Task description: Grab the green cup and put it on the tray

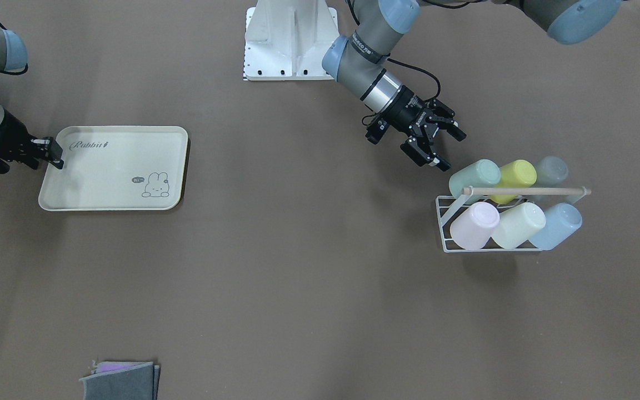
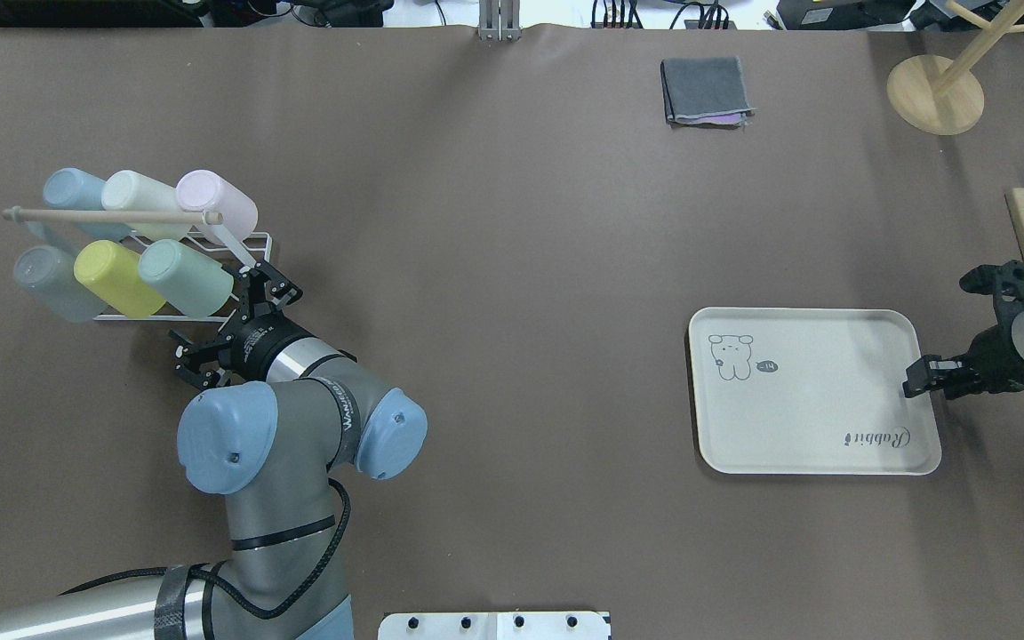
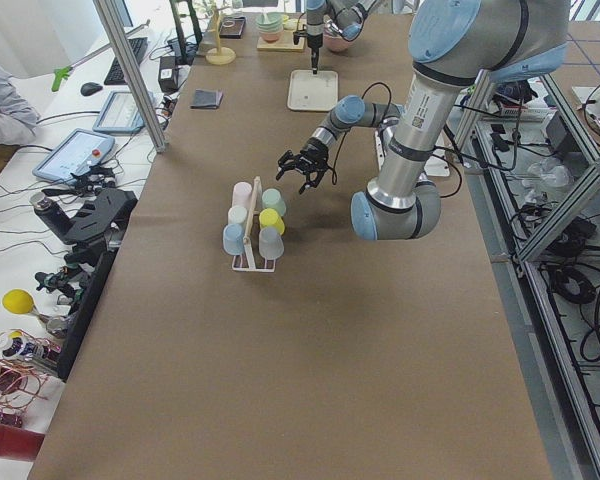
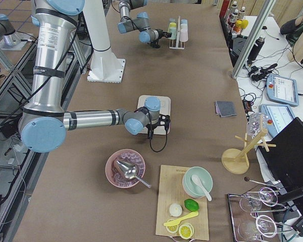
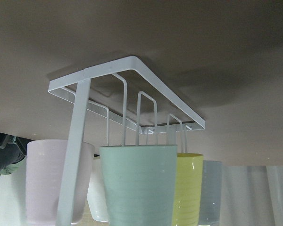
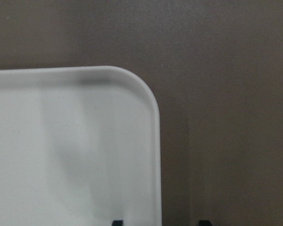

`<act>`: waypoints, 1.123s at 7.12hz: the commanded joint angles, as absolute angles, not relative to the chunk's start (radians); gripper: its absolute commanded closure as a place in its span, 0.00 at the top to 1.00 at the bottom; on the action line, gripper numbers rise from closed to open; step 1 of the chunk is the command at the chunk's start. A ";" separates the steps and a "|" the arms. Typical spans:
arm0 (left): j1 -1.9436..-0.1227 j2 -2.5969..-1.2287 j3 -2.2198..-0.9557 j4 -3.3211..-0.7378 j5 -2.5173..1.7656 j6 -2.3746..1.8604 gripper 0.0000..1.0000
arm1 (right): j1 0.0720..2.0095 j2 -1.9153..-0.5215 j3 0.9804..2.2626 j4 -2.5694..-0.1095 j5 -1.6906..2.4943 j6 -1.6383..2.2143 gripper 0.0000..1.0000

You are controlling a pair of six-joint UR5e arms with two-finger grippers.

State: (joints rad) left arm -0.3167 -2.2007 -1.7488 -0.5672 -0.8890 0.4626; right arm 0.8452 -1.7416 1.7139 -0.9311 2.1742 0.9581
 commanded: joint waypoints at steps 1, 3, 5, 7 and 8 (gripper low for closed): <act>-0.316 -2.195 -1.701 -0.569 -0.810 0.433 0.96 | 0.845 -1.736 1.704 -0.931 2.174 0.957 0.51; -0.316 -2.195 -1.677 -0.592 -0.783 0.433 0.95 | 0.845 -1.732 1.700 -0.931 2.174 0.956 0.30; -0.316 -2.178 -1.652 -0.594 -0.756 0.433 0.93 | 0.845 -1.732 1.700 -0.931 2.178 0.951 0.00; -0.319 -2.169 -1.654 -0.591 -0.710 0.436 0.93 | 0.847 -1.730 1.709 -0.931 2.186 0.950 0.00; -0.319 -2.168 -1.649 -0.591 -0.672 0.436 0.93 | 0.870 -1.729 1.716 -0.930 2.210 0.943 0.00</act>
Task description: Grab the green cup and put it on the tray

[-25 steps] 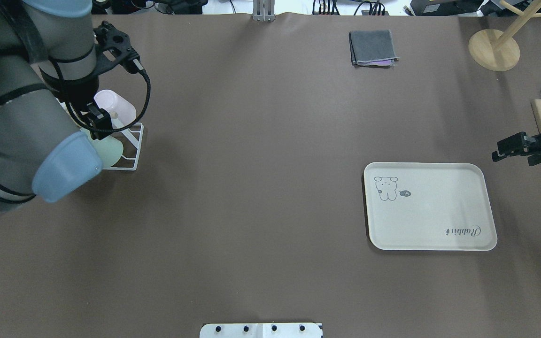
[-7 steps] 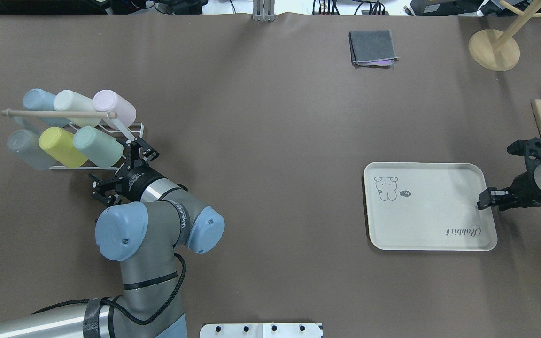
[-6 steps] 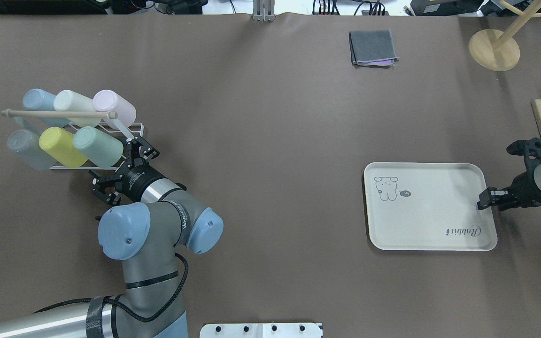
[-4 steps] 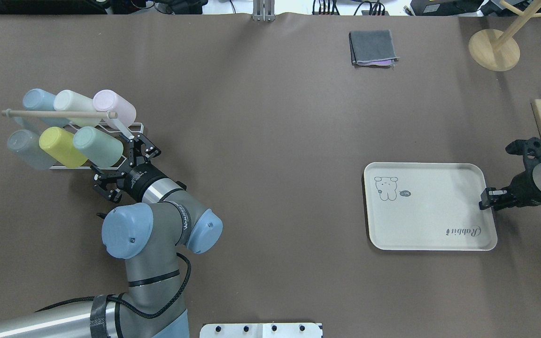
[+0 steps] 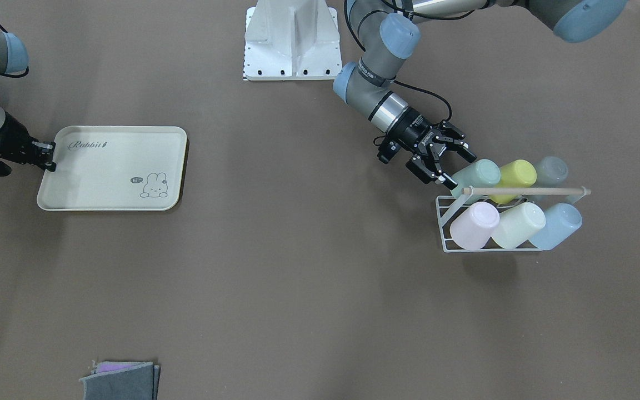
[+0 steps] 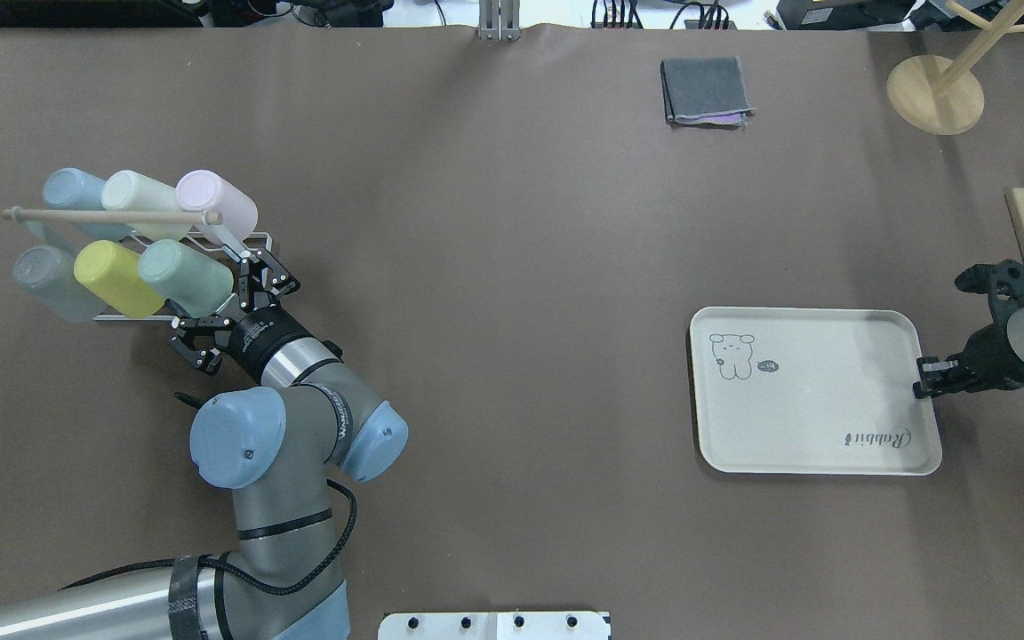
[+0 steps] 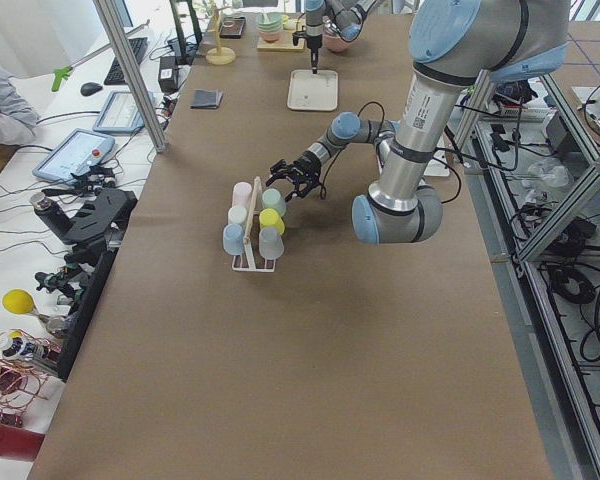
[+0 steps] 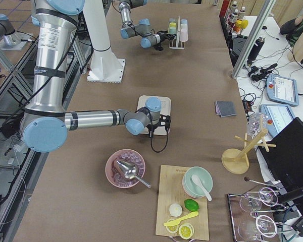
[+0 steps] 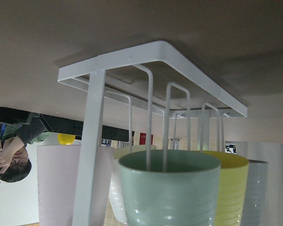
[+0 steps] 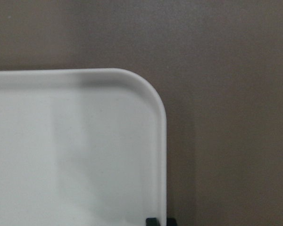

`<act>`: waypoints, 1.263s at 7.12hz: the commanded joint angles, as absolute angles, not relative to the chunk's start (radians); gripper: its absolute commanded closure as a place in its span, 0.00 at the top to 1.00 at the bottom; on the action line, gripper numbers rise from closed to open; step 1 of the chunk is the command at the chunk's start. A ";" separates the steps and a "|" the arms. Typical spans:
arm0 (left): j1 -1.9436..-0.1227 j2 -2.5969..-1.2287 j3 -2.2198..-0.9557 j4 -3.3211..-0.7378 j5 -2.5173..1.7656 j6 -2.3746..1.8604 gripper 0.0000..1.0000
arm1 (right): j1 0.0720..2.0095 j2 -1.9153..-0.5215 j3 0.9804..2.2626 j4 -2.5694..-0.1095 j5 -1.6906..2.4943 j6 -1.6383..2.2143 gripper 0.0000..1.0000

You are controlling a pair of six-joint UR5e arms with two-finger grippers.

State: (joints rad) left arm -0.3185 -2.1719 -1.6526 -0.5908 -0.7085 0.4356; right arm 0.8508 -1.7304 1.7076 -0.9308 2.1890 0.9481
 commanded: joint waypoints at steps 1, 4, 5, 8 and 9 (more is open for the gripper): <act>-0.321 -2.161 -1.649 -0.594 -0.654 0.433 0.93 | 0.923 -1.708 1.729 -0.930 2.268 0.918 0.00; -0.321 -2.148 -1.638 -0.595 -0.657 0.431 0.93 | 1.052 -1.694 1.804 -0.905 2.393 0.916 0.00; -0.321 -2.146 -1.638 -0.595 -0.660 0.430 0.92 | 1.054 -1.694 1.769 -0.815 2.393 0.923 0.00; -0.322 -2.125 -1.638 -0.595 -0.666 0.405 0.90 | 1.051 -1.428 1.576 -0.790 2.396 1.050 0.00; -0.327 -2.120 -1.629 -0.612 -0.666 0.397 0.89 | 1.036 -1.319 1.493 -0.788 2.395 1.113 0.00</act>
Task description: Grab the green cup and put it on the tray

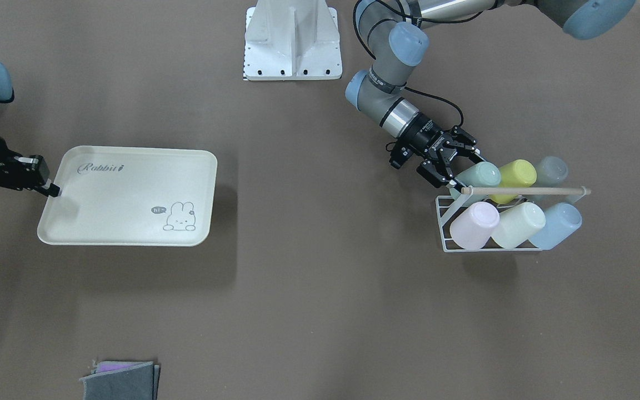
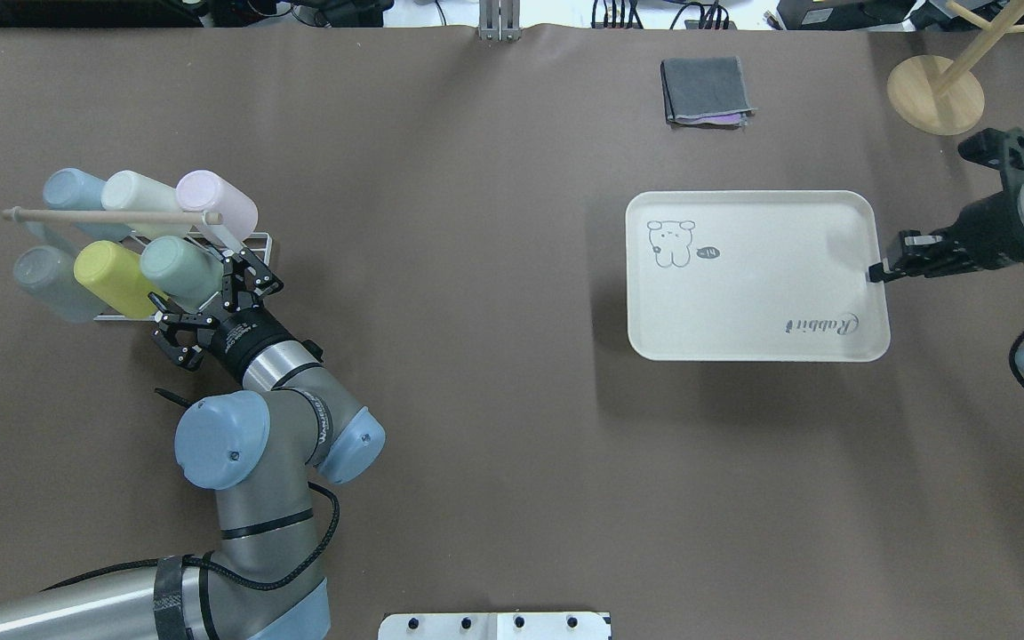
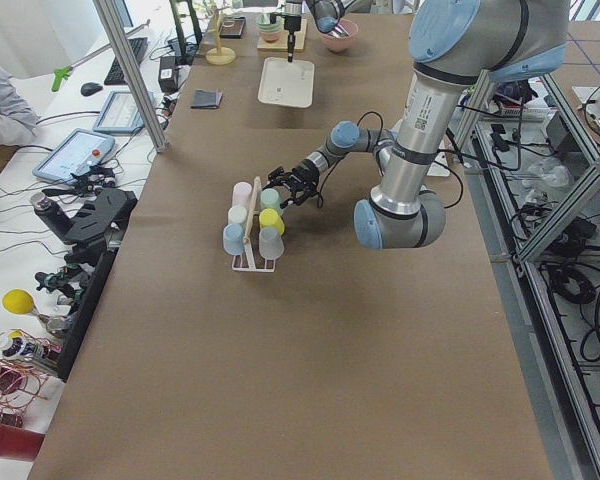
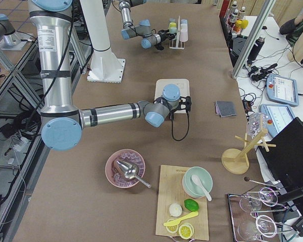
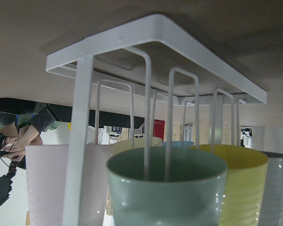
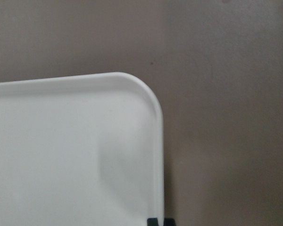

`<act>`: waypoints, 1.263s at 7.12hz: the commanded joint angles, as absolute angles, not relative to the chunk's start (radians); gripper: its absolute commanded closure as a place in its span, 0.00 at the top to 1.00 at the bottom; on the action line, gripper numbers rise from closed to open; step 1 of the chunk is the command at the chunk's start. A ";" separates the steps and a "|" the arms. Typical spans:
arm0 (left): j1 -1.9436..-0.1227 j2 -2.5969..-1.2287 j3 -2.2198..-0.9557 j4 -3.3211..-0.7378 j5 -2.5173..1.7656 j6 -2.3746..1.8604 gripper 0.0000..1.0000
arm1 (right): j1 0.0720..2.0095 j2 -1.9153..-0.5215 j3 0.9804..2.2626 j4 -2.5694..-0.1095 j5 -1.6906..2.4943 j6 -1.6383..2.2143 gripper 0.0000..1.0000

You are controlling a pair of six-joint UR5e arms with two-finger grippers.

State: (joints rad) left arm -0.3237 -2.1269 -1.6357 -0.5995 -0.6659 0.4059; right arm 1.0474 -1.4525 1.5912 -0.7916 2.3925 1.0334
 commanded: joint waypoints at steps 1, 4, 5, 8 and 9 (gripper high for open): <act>-0.327 -2.120 -1.629 -0.612 -0.666 0.396 0.86 | 1.005 -1.257 1.449 -0.787 2.385 1.168 0.00; -0.327 -2.120 -1.626 -0.612 -0.666 0.384 0.50 | 0.795 -1.145 1.445 -0.788 2.205 1.337 0.00; -0.328 -2.120 -1.626 -0.612 -0.667 0.379 0.33 | 0.763 -1.131 1.454 -0.790 2.192 1.356 0.00; -0.328 -2.125 -1.641 -0.597 -0.666 0.388 0.04 | 0.677 -1.094 1.445 -0.789 2.131 1.390 0.00; -0.333 -2.125 -1.673 -0.550 -0.669 0.390 0.00 | 0.670 -1.094 1.437 -0.787 2.129 1.361 0.00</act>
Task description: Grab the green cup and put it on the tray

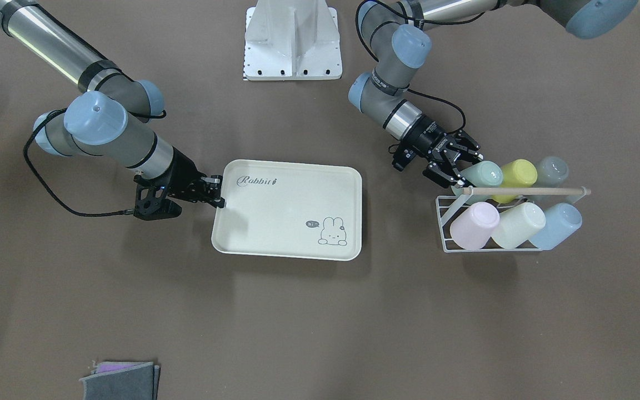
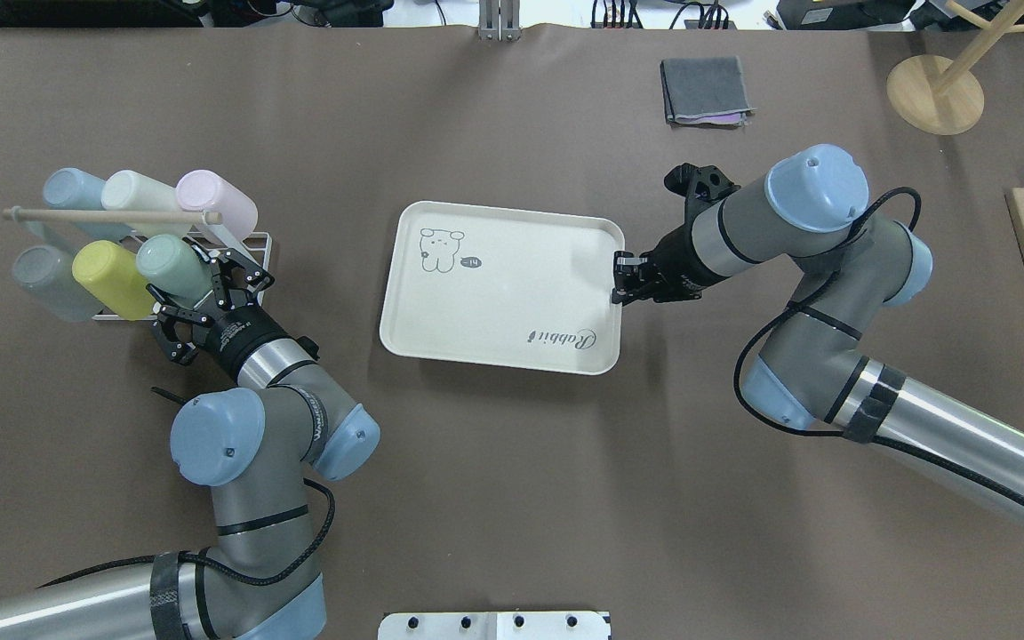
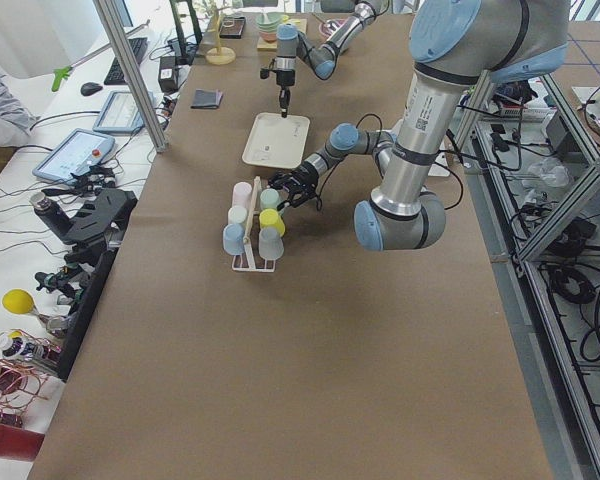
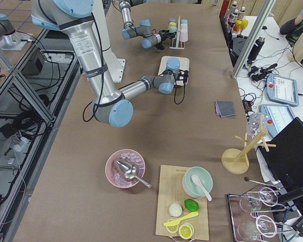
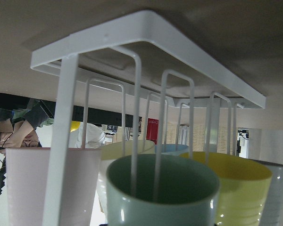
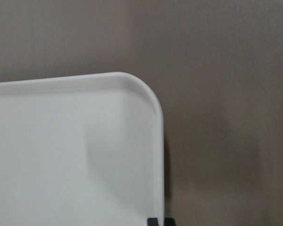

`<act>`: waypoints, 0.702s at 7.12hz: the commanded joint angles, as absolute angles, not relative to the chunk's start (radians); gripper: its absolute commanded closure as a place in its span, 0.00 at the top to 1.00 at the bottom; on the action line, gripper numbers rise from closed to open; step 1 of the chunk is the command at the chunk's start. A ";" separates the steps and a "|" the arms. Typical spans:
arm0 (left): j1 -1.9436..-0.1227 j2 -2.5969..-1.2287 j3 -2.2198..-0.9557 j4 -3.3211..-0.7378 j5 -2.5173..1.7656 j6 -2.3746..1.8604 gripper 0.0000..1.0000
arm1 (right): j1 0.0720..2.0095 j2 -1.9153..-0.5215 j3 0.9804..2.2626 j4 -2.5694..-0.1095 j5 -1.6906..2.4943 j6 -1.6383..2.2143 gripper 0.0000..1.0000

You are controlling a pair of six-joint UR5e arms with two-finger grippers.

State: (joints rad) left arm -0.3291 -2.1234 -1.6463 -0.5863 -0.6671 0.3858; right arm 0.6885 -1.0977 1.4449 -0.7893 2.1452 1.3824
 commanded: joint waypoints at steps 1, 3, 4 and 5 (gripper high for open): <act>-0.334 -2.131 -1.690 -0.508 -0.692 0.390 0.00 | 0.670 -1.092 1.437 -0.787 2.129 1.330 0.00; -0.333 -2.131 -1.745 -0.433 -0.701 0.390 0.00 | 0.670 -1.094 1.436 -0.787 2.131 1.290 0.00; -0.333 -2.134 -1.770 -0.410 -0.710 0.391 0.00 | 0.670 -1.097 1.431 -0.787 2.135 1.263 0.00; -0.333 -2.149 -1.791 -0.369 -0.710 0.391 0.00 | 0.676 -1.095 1.428 -0.787 2.138 1.243 0.00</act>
